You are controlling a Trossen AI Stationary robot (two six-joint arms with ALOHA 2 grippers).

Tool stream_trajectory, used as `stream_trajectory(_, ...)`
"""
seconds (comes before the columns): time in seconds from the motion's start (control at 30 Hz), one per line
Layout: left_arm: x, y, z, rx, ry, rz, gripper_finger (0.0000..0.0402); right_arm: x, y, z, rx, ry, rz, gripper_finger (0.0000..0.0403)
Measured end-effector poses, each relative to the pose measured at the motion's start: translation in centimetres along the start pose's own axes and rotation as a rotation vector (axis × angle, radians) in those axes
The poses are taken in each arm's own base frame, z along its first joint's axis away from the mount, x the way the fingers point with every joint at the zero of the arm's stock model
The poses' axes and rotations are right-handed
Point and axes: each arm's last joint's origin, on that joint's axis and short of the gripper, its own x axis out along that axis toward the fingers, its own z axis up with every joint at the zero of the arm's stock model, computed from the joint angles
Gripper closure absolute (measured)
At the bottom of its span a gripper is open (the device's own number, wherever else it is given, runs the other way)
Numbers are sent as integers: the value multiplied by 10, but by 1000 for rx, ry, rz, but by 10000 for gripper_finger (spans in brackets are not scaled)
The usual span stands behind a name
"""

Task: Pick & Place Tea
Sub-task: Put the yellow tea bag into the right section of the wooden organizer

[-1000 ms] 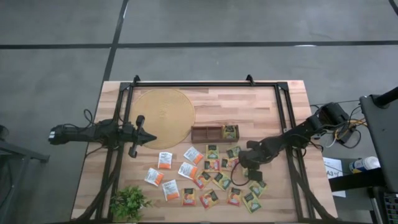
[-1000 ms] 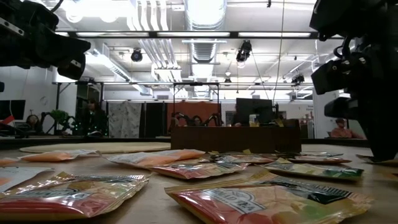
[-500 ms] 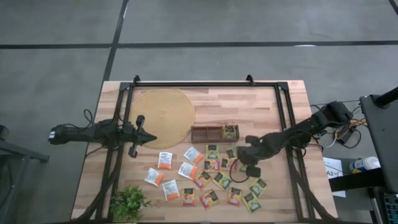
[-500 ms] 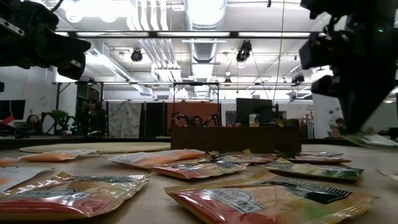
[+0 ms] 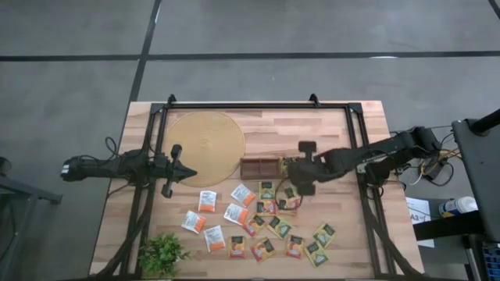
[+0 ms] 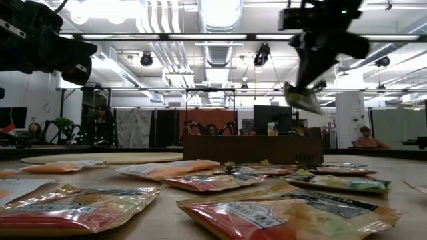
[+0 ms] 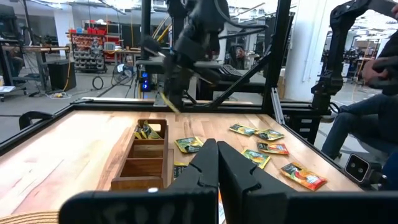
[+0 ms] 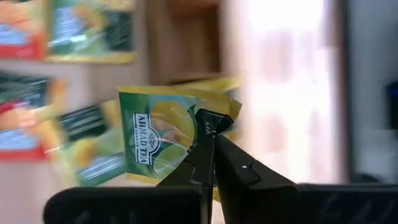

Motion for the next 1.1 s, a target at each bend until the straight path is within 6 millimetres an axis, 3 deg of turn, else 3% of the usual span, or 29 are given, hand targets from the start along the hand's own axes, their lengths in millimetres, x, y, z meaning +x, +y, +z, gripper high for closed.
stream_trajectory(0.17,0,0,0,0,0,0,401,13,-9,7,-71,33,-59,395)
stream_trajectory(0.33,0,0,0,0,0,0,401,27,-5,5,-132,41,-131,395)
stream_trajectory(1.1,0,0,0,0,0,0,401,49,6,-3,-139,52,-142,394)
